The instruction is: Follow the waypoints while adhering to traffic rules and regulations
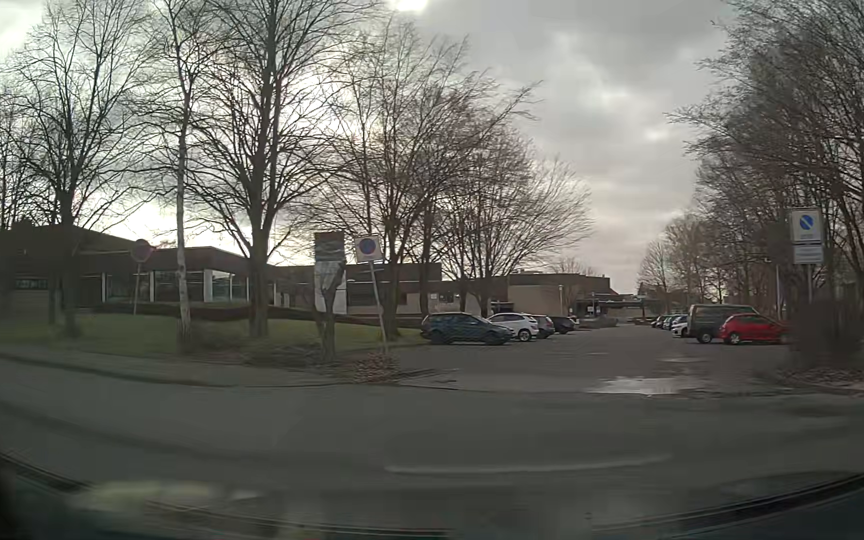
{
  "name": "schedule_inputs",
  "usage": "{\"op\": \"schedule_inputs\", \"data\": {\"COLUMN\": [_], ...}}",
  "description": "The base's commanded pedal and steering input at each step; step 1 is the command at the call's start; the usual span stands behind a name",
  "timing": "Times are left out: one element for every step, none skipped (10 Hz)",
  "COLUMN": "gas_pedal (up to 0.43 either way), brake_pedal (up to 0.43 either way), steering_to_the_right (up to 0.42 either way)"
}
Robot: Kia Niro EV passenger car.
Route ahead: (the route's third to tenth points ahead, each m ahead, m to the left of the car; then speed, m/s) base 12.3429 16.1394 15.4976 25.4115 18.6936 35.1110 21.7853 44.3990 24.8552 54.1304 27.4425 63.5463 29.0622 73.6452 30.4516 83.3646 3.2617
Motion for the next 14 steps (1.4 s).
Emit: {"op": "schedule_inputs", "data": {"gas_pedal": [0.39,0.39,0.39,0.39,0.39,0.39,0.39,0.39,0.35,0.35,0.35,0.35,0.35,0.35], "brake_pedal": [0.0,0.0,0.0,0.0,0.0,0.0,0.0,0.0,0.0,0.0,0.0,0.0,0.0,0.0], "steering_to_the_right": [-0.568,-0.577,-0.574,-0.572,-0.572,-0.569,-0.564,-0.555,-0.547,-0.538,-0.519,-0.493,-0.458,-0.432]}}
